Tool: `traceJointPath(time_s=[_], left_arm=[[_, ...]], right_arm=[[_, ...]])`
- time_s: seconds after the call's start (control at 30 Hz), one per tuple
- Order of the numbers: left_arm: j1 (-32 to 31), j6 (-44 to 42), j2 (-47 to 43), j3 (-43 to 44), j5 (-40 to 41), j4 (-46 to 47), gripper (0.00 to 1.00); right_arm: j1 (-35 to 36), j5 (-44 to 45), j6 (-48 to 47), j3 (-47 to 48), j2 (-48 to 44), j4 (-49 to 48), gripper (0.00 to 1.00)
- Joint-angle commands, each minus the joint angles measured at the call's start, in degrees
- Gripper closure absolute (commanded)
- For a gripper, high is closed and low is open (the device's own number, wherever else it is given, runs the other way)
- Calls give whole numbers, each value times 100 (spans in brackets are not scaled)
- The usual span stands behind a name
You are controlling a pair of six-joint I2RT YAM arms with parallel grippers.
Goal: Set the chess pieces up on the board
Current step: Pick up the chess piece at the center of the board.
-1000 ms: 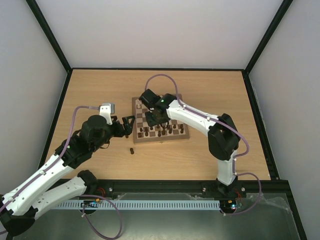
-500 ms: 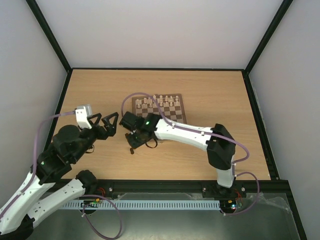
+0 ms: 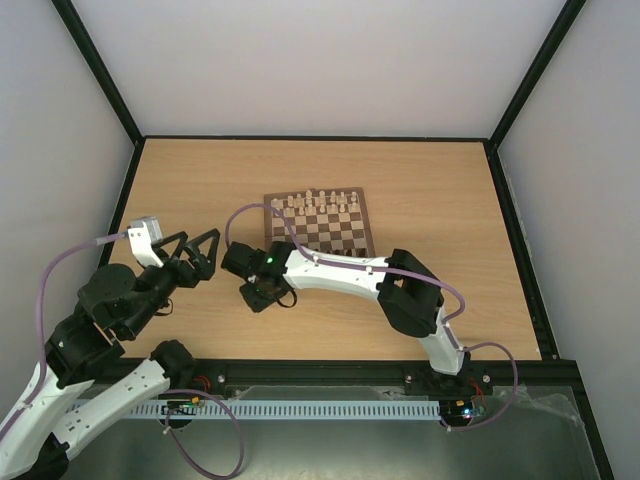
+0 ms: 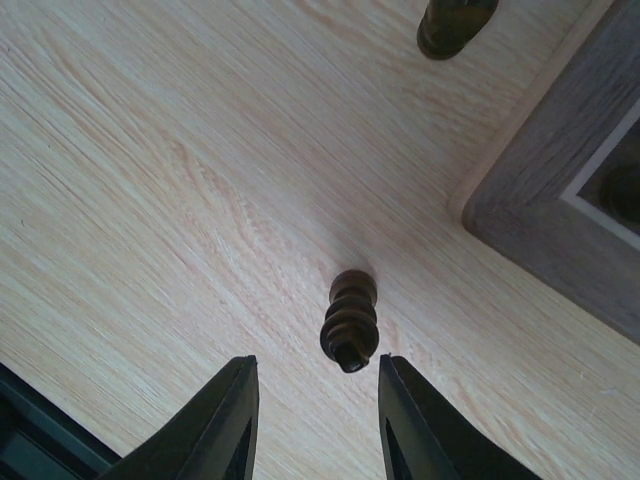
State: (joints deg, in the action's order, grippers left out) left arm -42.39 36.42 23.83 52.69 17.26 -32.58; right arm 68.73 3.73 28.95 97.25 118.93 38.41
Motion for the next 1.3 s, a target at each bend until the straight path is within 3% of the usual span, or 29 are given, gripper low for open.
traceJointPath(time_s=[0.0, 0.3, 0.7, 1.27], left_arm=[[12, 10, -45, 138, 94, -107, 0], [12, 15, -47, 111, 76, -100, 1], [12, 22, -28, 66, 93, -72, 0], [12, 42, 122, -7, 94, 33, 0]], right_arm=[[35, 222, 84, 242, 133, 326, 66], [35, 214, 45, 334, 338, 329, 70], [35, 352, 24, 297, 381, 367, 90], [-6, 855, 114, -531, -778, 439, 91]])
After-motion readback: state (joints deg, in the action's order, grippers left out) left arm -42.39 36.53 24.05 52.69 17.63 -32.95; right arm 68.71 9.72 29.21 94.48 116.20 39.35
